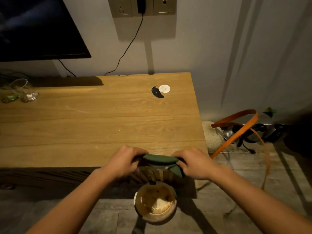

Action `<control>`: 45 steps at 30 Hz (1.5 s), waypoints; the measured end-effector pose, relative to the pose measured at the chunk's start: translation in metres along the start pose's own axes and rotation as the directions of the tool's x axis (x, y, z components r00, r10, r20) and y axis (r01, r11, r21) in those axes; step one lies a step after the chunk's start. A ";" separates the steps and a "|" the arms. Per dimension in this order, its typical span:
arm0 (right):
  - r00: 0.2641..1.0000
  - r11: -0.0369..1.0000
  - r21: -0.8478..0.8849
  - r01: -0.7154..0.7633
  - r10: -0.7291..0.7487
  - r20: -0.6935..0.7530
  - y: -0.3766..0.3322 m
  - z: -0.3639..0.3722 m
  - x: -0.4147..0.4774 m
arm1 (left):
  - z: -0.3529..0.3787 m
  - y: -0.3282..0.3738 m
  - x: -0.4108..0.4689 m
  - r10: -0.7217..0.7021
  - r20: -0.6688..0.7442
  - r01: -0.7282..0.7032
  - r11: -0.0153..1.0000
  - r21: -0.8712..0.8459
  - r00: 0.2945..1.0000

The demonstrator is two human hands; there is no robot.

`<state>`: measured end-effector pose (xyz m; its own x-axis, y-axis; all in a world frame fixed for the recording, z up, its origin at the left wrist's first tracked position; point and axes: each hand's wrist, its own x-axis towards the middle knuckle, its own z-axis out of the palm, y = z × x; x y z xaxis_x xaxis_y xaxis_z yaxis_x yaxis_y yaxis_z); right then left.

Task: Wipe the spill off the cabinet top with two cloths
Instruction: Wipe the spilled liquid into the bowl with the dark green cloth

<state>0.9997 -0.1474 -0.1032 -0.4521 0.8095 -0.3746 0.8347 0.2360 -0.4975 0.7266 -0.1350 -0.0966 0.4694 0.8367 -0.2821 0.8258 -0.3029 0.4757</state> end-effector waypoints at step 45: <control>0.989 0.992 0.098 0.074 -0.086 0.124 -0.117 -0.023 0.127 | -0.084 -0.112 -0.053 -0.287 0.084 0.299 0.908 -0.293 0.954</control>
<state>0.8513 -0.0596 -0.0744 -0.5576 0.7134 -0.4246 0.7644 0.2417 -0.5978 0.5832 -0.1072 -0.0653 0.2368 0.8473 -0.4755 0.7985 0.1091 0.5920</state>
